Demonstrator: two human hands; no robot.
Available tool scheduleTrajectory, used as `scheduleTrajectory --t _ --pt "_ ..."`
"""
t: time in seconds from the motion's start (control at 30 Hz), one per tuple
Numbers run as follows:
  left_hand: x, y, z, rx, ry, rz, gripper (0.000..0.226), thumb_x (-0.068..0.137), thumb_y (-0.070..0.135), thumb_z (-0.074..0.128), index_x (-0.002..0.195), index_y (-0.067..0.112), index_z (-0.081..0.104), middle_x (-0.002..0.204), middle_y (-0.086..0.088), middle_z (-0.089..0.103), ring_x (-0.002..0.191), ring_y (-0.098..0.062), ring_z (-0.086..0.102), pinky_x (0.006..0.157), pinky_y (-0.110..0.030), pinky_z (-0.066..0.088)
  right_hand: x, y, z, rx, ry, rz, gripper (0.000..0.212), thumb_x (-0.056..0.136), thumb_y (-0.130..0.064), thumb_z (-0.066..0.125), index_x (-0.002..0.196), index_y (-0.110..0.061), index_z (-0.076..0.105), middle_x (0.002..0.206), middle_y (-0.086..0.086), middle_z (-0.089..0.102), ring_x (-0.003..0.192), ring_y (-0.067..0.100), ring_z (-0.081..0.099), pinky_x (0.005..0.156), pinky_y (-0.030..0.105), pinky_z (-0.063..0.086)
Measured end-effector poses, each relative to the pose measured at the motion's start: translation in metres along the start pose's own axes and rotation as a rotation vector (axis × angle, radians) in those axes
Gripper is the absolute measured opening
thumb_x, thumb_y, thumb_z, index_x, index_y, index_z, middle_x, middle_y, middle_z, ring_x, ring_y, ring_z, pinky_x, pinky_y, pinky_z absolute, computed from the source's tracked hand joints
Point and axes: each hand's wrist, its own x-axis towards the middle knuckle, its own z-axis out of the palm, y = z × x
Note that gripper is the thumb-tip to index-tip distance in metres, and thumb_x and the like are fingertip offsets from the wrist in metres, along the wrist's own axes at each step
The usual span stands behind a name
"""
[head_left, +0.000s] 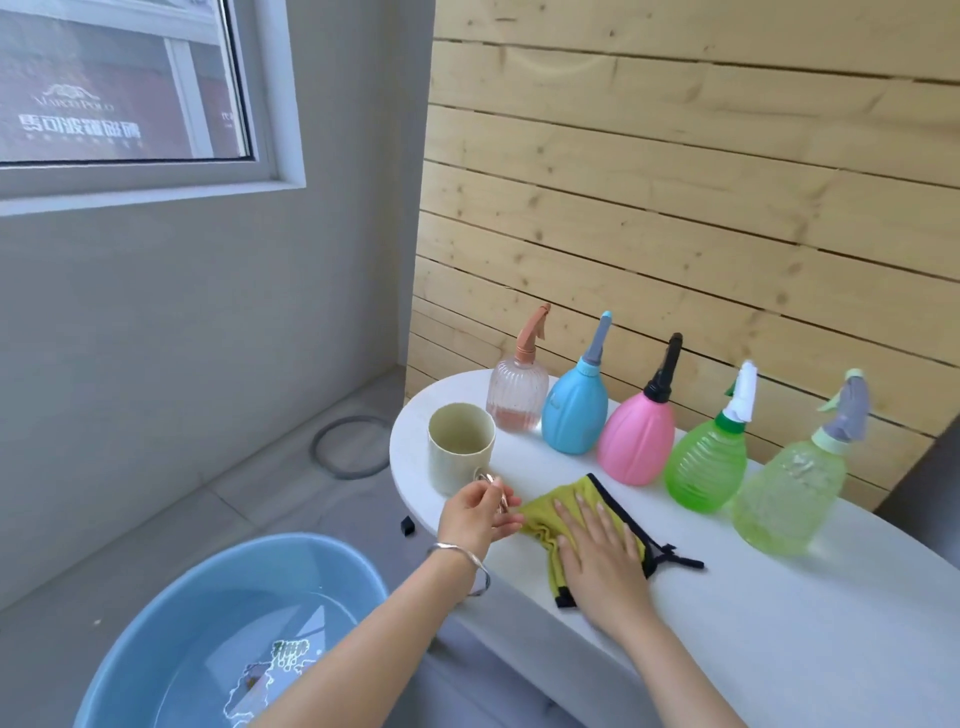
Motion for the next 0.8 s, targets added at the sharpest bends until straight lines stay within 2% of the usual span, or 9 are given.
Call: scheduleTrajectory --t 0.07,0.17,0.33,0.47,0.53,0.63,0.7,0.77,0.8 --pt "0.0 -0.002 0.007 -0.011 0.004 -0.014 0.026 0.1 0.011 0.044 0.078 0.004 0.055 0.079 -0.009 0.061 0.047 -0.008 0.064 0.053 -0.017 0.054 -0.001 0.0 -0.001 0.007 0.002 0.002 0.068 0.085 -0.057 -0.005 0.15 -0.041 0.006 0.16 -0.009 -0.003 0.148 0.015 -0.004 0.117 0.041 -0.002" --pt "0.001 -0.003 0.015 -0.009 0.01 -0.018 0.025 0.1 0.011 0.046 0.079 0.004 0.057 0.08 -0.008 0.061 0.049 -0.008 0.066 0.055 -0.016 0.055 -0.002 -0.001 -0.002 0.041 0.0 0.0 0.052 0.1 -0.048 0.02 0.15 -0.04 0.008 0.161 -0.008 -0.002 0.148 0.017 -0.005 0.117 0.041 -0.003" --pt "0.005 -0.002 0.015 0.051 0.018 -0.02 0.022 0.097 0.017 0.054 0.089 -0.001 0.063 0.078 -0.007 0.063 0.052 -0.009 0.067 0.054 -0.016 0.055 -0.005 -0.001 -0.005 0.074 -0.015 0.01 0.055 0.098 -0.054 0.023 0.15 -0.04 0.01 0.161 -0.007 -0.002 0.148 0.018 -0.006 0.117 0.043 -0.005" --pt "0.003 -0.002 0.005 0.12 0.04 0.037 0.019 0.093 0.02 0.059 0.085 0.003 0.064 0.078 -0.01 0.062 0.058 -0.011 0.068 0.058 -0.015 0.056 -0.013 0.0 -0.005 0.076 -0.005 0.017 0.059 0.096 -0.058 0.025 0.15 -0.04 0.011 0.161 -0.006 -0.002 0.148 0.019 -0.005 0.117 0.044 -0.006" --pt "-0.001 -0.001 0.001 0.144 0.06 0.071 0.021 0.094 0.019 0.059 0.1 -0.001 0.064 0.086 -0.011 0.062 0.068 -0.015 0.066 0.059 -0.014 0.055 -0.021 0.005 -0.005 0.075 -0.003 0.017 0.06 0.095 -0.06 0.025 0.15 -0.04 0.01 0.161 -0.006 -0.002 0.148 0.019 -0.006 0.117 0.044 -0.006" --pt "-0.017 -0.006 0.003 0.162 0.175 0.134 0.03 0.092 0.019 0.061 0.115 0.001 0.054 0.1 -0.009 0.059 0.071 -0.016 0.062 0.061 -0.021 0.056 -0.039 0.014 -0.005 0.071 0.002 0.024 0.07 0.087 -0.071 0.015 0.15 -0.04 0.01 0.161 -0.006 -0.001 0.148 0.018 -0.006 0.117 0.043 -0.007" --pt "-0.034 -0.014 0.013 0.175 0.235 0.193 0.017 0.093 0.016 0.058 0.105 0.007 0.05 0.093 -0.002 0.054 0.067 -0.016 0.058 0.06 -0.024 0.054 -0.053 0.023 -0.005 0.067 0.018 0.04 0.091 0.071 -0.084 -0.002 0.15 -0.041 0.01 0.161 -0.007 -0.001 0.148 0.017 -0.006 0.117 0.042 -0.007" --pt "-0.049 -0.027 0.032 0.363 0.116 0.31 0.002 0.095 0.016 0.054 0.093 0.016 0.054 0.085 0.003 0.056 0.07 -0.017 0.059 0.061 -0.024 0.051 -0.07 0.038 -0.005 0.049 0.033 0.072 0.104 0.059 -0.085 -0.016 0.15 -0.041 0.008 0.161 -0.008 -0.002 0.148 0.017 -0.006 0.117 0.042 -0.007" --pt "-0.051 -0.034 0.041 0.511 -0.016 0.379 0.009 0.096 0.017 0.051 0.091 0.019 0.058 0.084 0.005 0.06 0.076 -0.017 0.061 0.068 -0.026 0.051 -0.077 0.045 -0.006 0.047 0.039 0.093 0.107 0.056 -0.084 -0.021 0.15 -0.042 0.008 0.161 -0.008 -0.002 0.148 0.017 -0.006 0.117 0.042 -0.007"
